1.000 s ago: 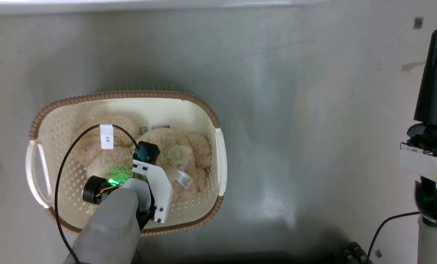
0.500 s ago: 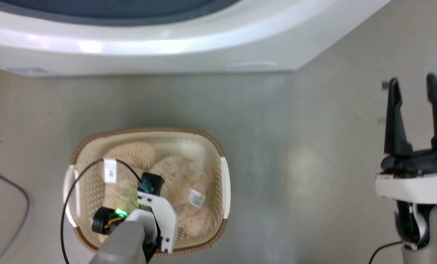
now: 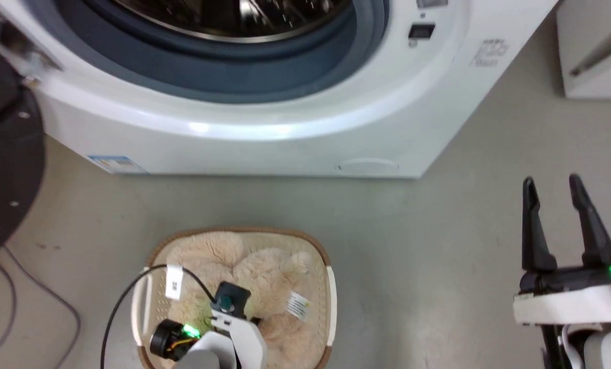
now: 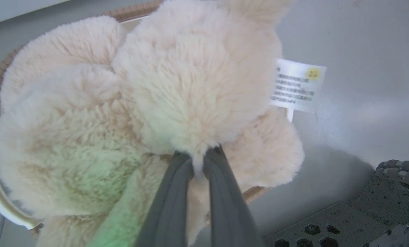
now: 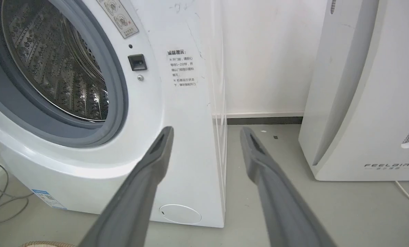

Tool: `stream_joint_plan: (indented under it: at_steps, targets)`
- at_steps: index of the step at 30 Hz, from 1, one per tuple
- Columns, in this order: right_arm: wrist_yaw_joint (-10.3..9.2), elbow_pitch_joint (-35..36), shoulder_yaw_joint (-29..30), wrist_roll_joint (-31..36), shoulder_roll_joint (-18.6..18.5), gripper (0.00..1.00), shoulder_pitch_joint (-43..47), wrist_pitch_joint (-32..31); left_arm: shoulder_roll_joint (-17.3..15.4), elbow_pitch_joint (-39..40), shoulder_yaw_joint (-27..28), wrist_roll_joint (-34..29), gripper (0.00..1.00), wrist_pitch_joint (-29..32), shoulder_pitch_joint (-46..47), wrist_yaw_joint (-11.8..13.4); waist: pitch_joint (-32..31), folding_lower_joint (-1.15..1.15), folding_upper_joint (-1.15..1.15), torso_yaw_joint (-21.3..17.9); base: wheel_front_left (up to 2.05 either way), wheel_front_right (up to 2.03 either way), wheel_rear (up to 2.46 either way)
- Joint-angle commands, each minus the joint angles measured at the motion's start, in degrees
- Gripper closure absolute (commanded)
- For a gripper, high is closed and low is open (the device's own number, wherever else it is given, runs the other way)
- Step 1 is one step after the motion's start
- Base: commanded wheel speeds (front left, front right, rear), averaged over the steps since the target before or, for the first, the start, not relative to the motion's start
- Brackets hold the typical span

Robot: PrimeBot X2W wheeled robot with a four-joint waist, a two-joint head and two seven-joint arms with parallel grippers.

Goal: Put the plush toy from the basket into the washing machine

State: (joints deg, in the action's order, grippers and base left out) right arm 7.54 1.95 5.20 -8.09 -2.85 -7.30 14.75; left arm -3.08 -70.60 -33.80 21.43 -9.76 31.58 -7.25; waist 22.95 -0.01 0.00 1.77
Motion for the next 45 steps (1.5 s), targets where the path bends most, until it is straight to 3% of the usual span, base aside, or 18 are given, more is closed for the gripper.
stream_joint_plan:
  at_steps: [1,15,25,34,45]
  targets:
    - [-0.05,-0.31,-0.03,0.26,-0.03,0.0,1.24,0.25,-0.23,0.65,-0.68,0.61,1.0,-1.32,-0.65,-0.24,-3.64,0.01,0.0,1.42,0.0,0.0,0.0]
    - [-0.05,-0.94,0.45,-0.26,-0.03,0.0,6.31,0.25,-1.9,7.75,-2.7,3.72,1.0,-5.17,-2.75,-0.2,-11.51,0.01,0.0,3.73,0.0,0.0,0.0]
    - [-0.05,-0.92,0.26,-0.97,-0.03,0.0,7.99,0.25,-4.92,22.34,1.88,1.71,1.0,-5.22,-4.52,3.27,-13.79,0.01,0.0,3.61,0.0,0.0,0.0]
    - [-0.05,-0.7,0.38,-1.27,-0.03,0.0,7.12,0.25,-5.7,30.56,6.47,0.15,1.0,-5.23,-2.85,5.78,-13.01,0.01,0.0,2.21,0.0,0.0,0.0]
    - [-0.05,0.14,0.18,-2.07,-0.03,0.0,3.24,0.25,-6.68,32.8,13.77,-0.7,1.0,-5.23,6.25,7.27,-6.77,0.01,0.0,-2.01,0.0,0.0,0.0]
